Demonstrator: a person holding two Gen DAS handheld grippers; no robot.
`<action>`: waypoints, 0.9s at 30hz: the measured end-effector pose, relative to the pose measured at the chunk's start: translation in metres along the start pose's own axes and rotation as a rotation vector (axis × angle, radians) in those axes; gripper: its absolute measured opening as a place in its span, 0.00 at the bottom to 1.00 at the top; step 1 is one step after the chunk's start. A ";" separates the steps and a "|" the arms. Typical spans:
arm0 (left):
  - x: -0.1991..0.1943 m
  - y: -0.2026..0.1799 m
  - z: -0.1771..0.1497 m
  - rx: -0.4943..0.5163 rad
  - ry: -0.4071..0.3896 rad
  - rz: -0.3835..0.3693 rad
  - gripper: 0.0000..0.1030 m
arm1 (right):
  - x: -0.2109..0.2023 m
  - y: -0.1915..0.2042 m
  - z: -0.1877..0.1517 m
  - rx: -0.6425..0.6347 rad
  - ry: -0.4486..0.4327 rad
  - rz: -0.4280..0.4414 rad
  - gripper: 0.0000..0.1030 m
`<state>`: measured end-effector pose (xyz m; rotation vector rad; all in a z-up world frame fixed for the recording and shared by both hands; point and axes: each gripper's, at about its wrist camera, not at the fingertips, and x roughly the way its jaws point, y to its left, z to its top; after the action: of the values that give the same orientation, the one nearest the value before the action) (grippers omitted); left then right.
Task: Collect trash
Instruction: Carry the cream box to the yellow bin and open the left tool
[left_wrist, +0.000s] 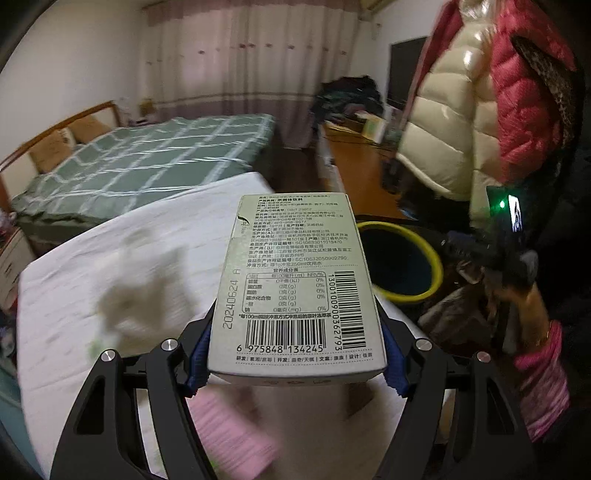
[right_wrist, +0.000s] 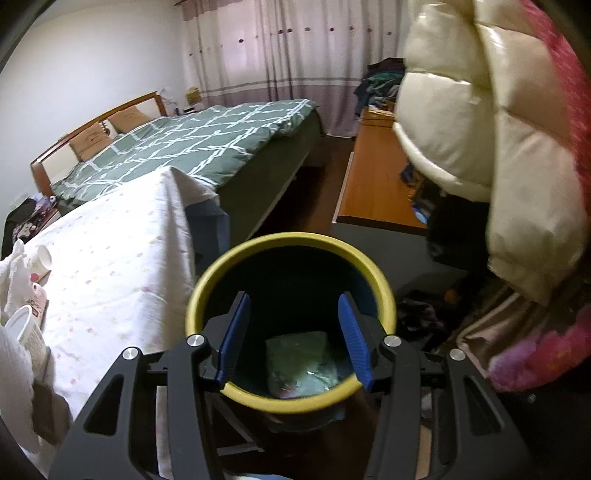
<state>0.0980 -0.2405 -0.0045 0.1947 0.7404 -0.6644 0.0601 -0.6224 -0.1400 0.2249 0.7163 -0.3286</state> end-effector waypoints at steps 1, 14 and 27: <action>0.008 -0.011 0.006 0.008 0.006 -0.008 0.70 | -0.003 -0.005 -0.004 0.002 -0.002 -0.009 0.46; 0.177 -0.149 0.053 0.038 0.143 -0.048 0.70 | -0.036 -0.045 -0.047 0.020 -0.027 -0.072 0.47; 0.250 -0.169 0.062 0.017 0.202 0.036 0.80 | -0.044 -0.066 -0.065 0.048 -0.005 -0.104 0.47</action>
<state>0.1638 -0.5190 -0.1185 0.2928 0.9228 -0.6220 -0.0349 -0.6541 -0.1639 0.2331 0.7174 -0.4453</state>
